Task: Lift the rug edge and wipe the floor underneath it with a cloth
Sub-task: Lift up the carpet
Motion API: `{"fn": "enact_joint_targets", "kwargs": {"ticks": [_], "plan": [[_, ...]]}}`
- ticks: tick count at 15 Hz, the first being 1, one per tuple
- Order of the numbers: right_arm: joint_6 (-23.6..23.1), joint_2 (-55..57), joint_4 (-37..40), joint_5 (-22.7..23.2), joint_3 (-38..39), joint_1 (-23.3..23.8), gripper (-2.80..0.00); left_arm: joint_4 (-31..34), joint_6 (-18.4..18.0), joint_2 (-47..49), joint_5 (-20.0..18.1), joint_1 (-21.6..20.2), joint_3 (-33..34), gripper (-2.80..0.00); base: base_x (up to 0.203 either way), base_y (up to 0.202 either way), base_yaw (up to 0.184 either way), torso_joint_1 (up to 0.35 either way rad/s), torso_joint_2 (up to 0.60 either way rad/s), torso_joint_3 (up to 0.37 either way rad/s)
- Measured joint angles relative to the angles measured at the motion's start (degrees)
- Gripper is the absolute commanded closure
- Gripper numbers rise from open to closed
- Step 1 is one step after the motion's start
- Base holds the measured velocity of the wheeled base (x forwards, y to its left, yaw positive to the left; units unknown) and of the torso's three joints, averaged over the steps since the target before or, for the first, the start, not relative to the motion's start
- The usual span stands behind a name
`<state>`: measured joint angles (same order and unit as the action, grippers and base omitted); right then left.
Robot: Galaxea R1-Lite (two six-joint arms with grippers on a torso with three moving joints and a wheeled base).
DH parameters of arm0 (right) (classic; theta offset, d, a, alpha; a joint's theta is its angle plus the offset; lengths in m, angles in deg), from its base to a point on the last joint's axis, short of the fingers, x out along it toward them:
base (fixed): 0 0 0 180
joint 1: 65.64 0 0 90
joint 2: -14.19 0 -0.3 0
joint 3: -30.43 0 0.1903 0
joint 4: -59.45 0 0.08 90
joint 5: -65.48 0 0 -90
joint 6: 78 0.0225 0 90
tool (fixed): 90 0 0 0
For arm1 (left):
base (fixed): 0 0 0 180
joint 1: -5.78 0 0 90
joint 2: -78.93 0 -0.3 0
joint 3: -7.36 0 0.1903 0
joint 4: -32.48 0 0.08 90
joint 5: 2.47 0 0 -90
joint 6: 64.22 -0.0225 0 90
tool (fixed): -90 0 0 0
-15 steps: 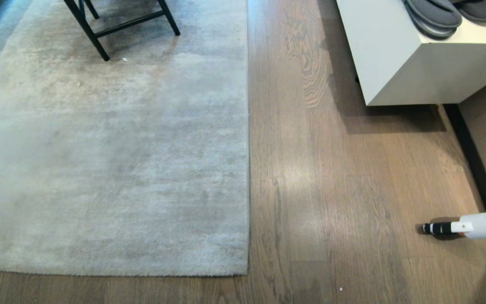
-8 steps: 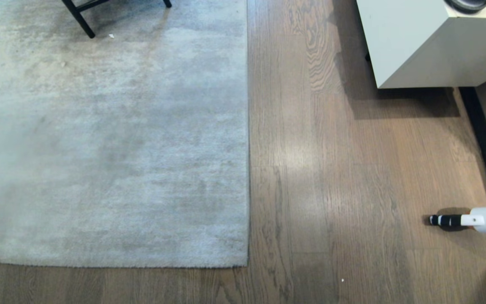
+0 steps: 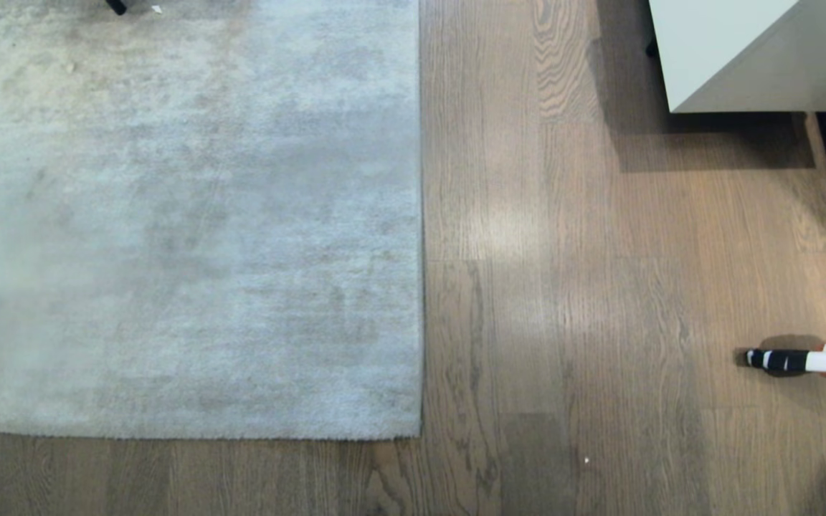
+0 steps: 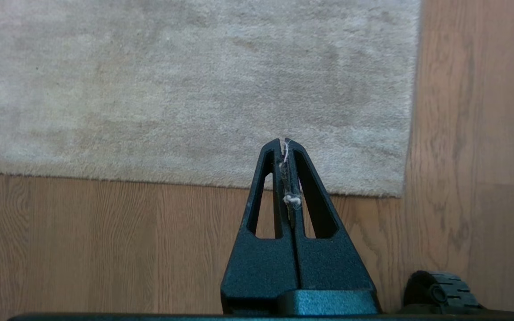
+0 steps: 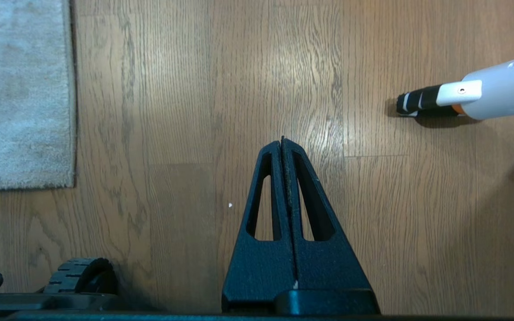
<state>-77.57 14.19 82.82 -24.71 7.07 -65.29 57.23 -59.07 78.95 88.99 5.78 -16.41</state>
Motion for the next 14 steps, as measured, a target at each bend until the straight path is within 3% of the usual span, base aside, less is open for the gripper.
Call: {"fn": "enact_joint_targets", "kwargs": {"ticks": [14], "plan": [[0.0,0.0,0.0,0.0,0.0,0.0,0.00,-0.1,0.3,0.0,0.2,0.0,0.1,0.00,0.000,0.000,0.000,0.003,0.00,-0.198]]}}
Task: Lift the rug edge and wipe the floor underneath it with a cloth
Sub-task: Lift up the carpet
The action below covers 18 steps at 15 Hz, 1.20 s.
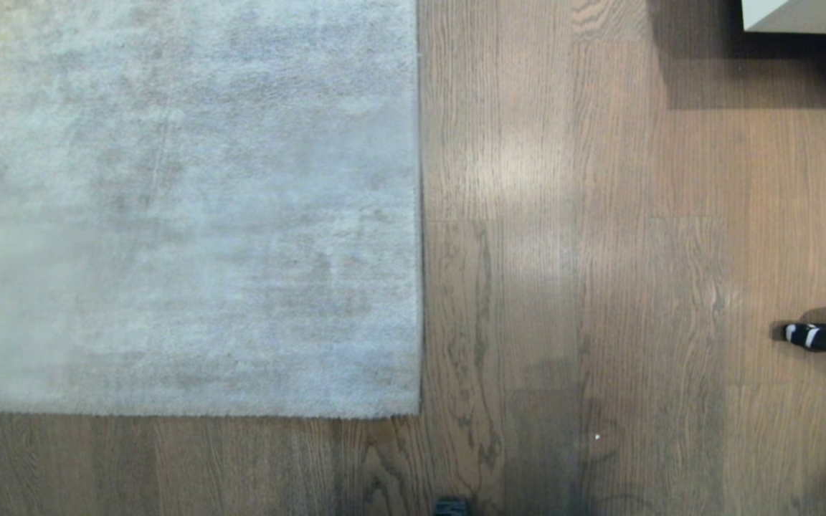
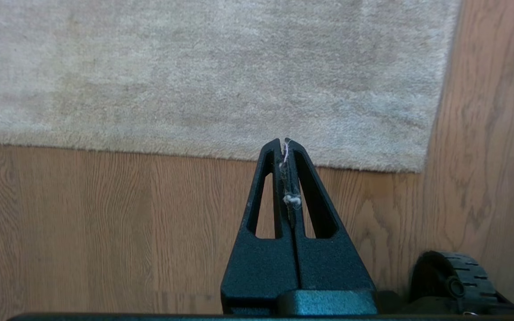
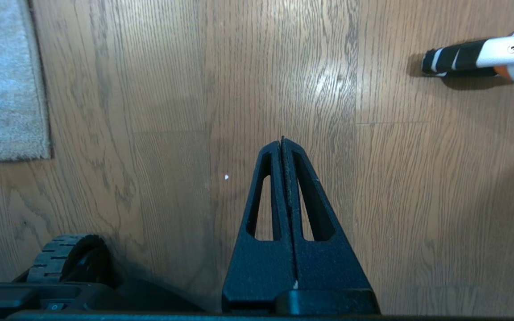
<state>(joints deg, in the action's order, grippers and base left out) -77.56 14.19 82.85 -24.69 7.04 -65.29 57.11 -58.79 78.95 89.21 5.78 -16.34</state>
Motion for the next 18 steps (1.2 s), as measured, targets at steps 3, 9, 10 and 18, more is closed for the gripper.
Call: {"fn": "enact_joint_targets", "kwargs": {"ticks": [3,9,10,18], "plan": [[0.0,0.0,0.0,0.0,0.0,0.0,0.00,0.0,0.0,0.0,0.0,0.0,0.0,0.00,0.000,0.000,0.000,0.003,0.00,-0.198],[0.0,0.0,0.0,0.0,0.0,0.0,0.00,-0.2,0.0,0.0,0.0,0.0,0.1,0.00,0.000,0.000,0.000,0.003,0.00,-0.196],[0.0,0.0,0.0,0.0,0.0,0.0,0.00,-0.2,0.0,0.0,0.0,0.0,0.1,0.00,0.000,0.000,0.000,0.002,0.00,-0.201],[0.0,0.0,0.0,0.0,0.0,0.0,0.00,-0.2,0.0,0.0,0.0,0.0,0.1,0.00,0.000,0.000,0.000,0.002,0.00,-0.134]]}}
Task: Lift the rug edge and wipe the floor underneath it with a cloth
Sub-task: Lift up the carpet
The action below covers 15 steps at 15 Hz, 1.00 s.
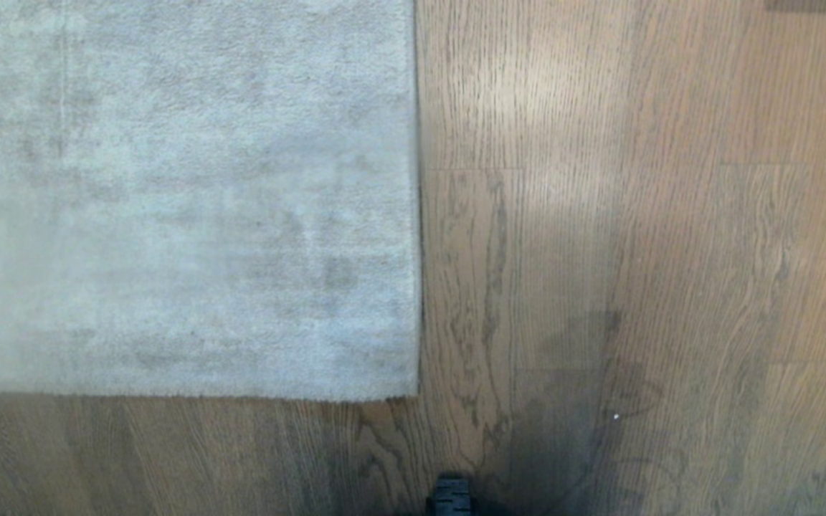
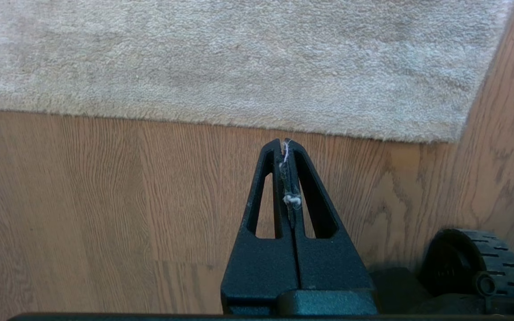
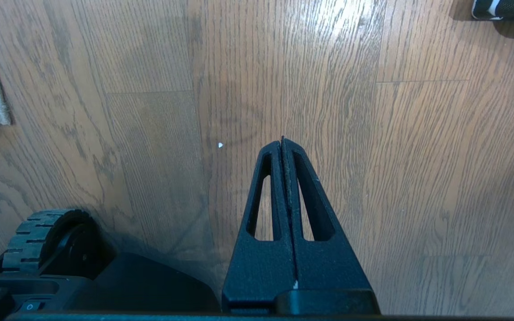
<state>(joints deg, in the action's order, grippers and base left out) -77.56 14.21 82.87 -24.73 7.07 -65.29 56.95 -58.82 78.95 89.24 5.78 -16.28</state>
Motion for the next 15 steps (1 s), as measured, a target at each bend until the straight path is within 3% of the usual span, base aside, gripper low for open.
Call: {"fn": "enact_joint_targets", "kwargs": {"ticks": [15], "plan": [[0.0,0.0,0.0,0.0,0.0,0.0,0.00,-0.4,-0.2,0.0,-0.1,0.0,0.2,0.00,0.000,0.000,0.000,0.000,0.00,0.000]]}}
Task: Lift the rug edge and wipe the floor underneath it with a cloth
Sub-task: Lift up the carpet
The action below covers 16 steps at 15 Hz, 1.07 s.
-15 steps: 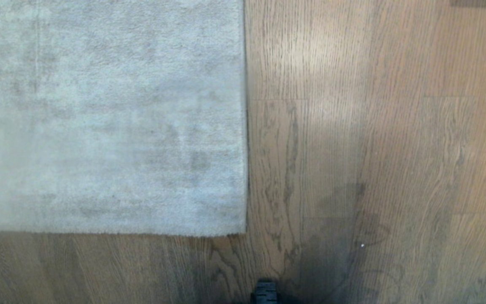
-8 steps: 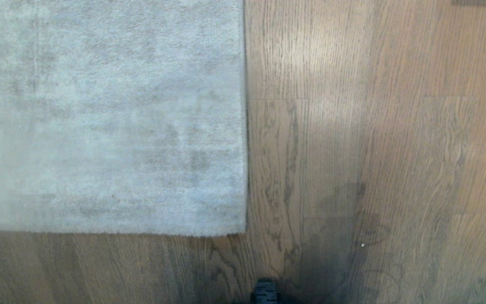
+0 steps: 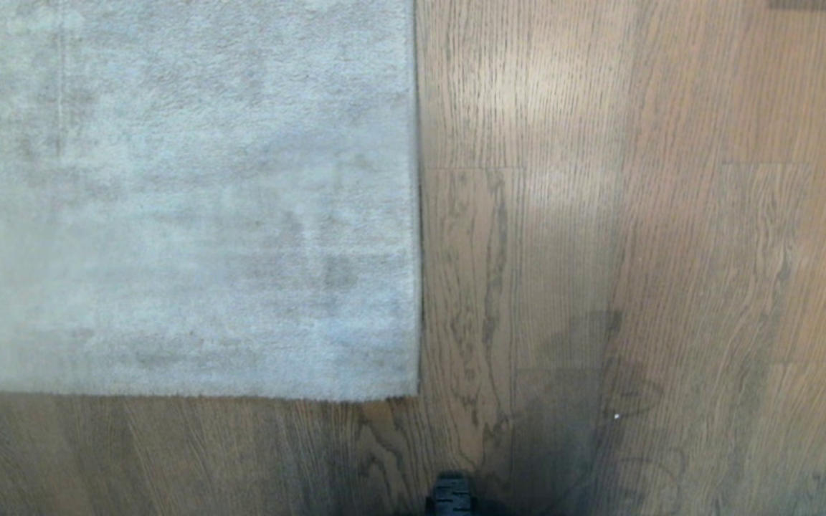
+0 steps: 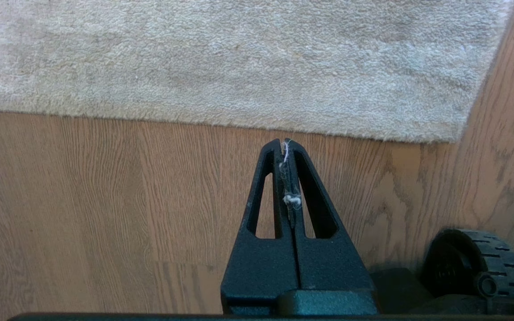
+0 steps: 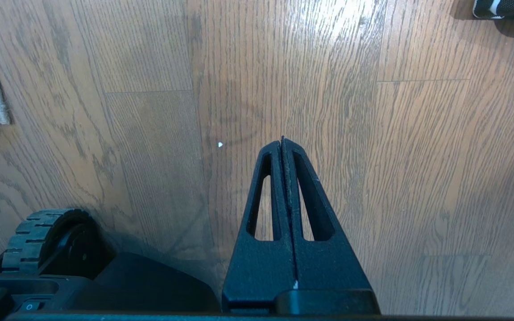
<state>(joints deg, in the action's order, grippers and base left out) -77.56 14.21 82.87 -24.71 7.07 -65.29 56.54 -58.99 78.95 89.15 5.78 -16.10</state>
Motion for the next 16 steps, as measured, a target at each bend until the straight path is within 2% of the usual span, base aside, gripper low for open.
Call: {"fn": "enact_joint_targets", "kwargs": {"ticks": [11,16], "plan": [[0.0,0.0,0.0,0.0,0.0,-0.1,0.00,-0.1,0.0,0.0,0.0,0.0,0.0,0.00,0.000,0.000,0.000,0.000,0.00,0.000],[0.0,0.0,0.0,0.0,0.0,0.0,0.00,0.0,0.0,0.0,0.0,0.0,0.0,0.00,-0.001,-0.173,0.000,0.000,0.00,0.002]]}}
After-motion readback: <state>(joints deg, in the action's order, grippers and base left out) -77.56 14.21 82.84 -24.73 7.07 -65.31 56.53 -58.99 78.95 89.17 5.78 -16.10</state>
